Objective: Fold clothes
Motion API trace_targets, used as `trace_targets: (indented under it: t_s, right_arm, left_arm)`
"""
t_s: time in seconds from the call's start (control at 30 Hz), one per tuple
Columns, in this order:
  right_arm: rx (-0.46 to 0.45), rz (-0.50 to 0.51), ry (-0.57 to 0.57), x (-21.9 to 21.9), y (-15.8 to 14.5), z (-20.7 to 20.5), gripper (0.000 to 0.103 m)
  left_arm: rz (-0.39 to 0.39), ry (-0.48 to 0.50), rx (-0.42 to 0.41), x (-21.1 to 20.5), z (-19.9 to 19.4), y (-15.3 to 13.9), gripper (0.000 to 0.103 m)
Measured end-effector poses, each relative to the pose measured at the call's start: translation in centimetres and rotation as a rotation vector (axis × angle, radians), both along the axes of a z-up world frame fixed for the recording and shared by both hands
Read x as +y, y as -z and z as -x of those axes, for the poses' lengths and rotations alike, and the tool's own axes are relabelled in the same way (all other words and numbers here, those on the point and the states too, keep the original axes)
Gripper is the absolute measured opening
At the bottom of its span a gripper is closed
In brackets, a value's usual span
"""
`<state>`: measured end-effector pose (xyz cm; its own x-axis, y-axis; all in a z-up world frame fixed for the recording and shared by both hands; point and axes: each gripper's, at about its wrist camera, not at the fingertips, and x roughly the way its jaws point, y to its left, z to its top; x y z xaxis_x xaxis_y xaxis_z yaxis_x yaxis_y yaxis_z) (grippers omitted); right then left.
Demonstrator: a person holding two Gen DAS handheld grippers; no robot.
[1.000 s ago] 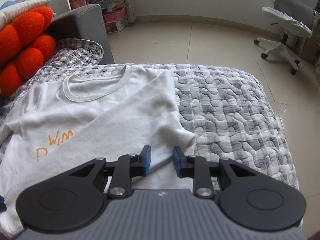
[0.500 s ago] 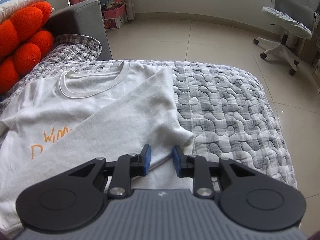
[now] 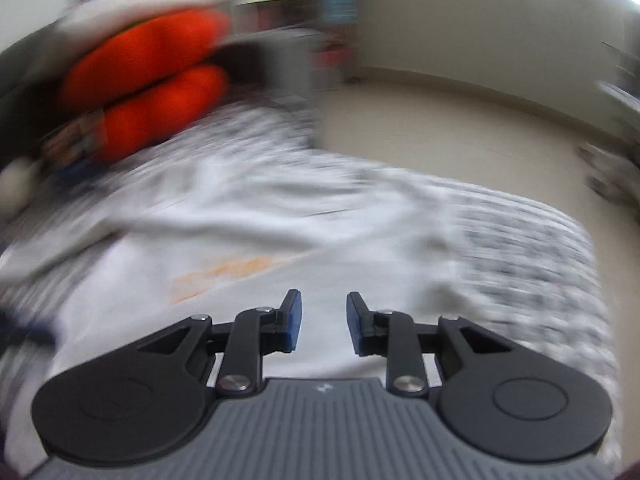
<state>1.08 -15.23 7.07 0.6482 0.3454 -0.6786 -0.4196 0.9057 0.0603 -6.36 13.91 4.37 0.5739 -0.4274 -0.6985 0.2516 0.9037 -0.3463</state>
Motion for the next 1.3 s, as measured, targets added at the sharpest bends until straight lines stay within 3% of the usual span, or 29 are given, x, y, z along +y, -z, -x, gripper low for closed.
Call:
trace_targets:
  t_s: [0.13, 0.23, 0.33, 0.43, 0.47, 0.53, 0.57, 0.6, 0.73, 0.8, 0.97, 1.13, 1.3]
  right_arm:
    - [-0.033, 0.017, -0.320, 4.8, 0.0, 3.6, 0.031]
    - [-0.077, 0.043, -0.554, 7.0, 0.2, 6.8, 0.042]
    - [-0.096, 0.077, -0.710, 9.1, 1.0, 8.8, 0.044]
    - [-0.088, 0.141, -0.796, 11.0, 2.2, 10.0, 0.044]
    - [-0.086, 0.176, -0.814, 11.5, 2.7, 10.3, 0.044]
    - [-0.088, 0.252, -0.827, 12.4, 3.7, 10.8, 0.029]
    - [-0.103, 0.289, -0.821, 12.7, 4.0, 10.9, 0.017]
    - [-0.114, 0.300, -0.813, 12.8, 4.1, 10.9, 0.015]
    - [-0.140, 0.224, -0.789, 12.3, 2.7, 10.5, 0.015]
    - [-0.157, 0.165, -0.778, 12.0, 1.8, 10.4, 0.015]
    - [-0.165, 0.055, -0.770, 11.5, 0.6, 10.1, 0.015]
    - [-0.127, 0.154, -0.782, 12.9, 2.0, 10.1, 0.015]
    - [-0.092, 0.175, -0.797, 13.0, 2.5, 10.3, 0.018]
  left_arm:
    - [0.014, 0.010, -0.007, -0.1, 0.1, -0.1, 0.012]
    - [-0.032, 0.039, -0.005, -0.8, 0.2, 0.2, 0.012]
    - [-0.072, 0.053, -0.004, -1.4, 0.2, 0.5, 0.012]
    - [-0.090, 0.058, -0.005, -1.6, 0.2, 0.6, 0.012]
    - [-0.092, 0.057, -0.006, -1.6, 0.2, 0.6, 0.012]
    - [-0.091, 0.047, -0.004, -1.4, 0.1, 0.6, 0.012]
    - [-0.089, 0.041, -0.001, -1.3, 0.1, 0.6, 0.012]
    - [-0.088, 0.034, 0.000, -1.2, 0.0, 0.6, 0.012]
    - [-0.097, 0.028, -0.013, -1.1, 0.2, 0.5, 0.008]
    - [-0.093, 0.028, -0.027, -1.1, 0.3, 0.3, 0.001]
    - [-0.041, -0.010, -0.064, -0.1, 0.3, -0.5, 0.000]
    - [-0.106, 0.005, -0.074, -0.7, 0.4, -0.4, 0.000]
    - [-0.135, 0.049, -0.067, -1.4, 0.5, -0.1, 0.001]
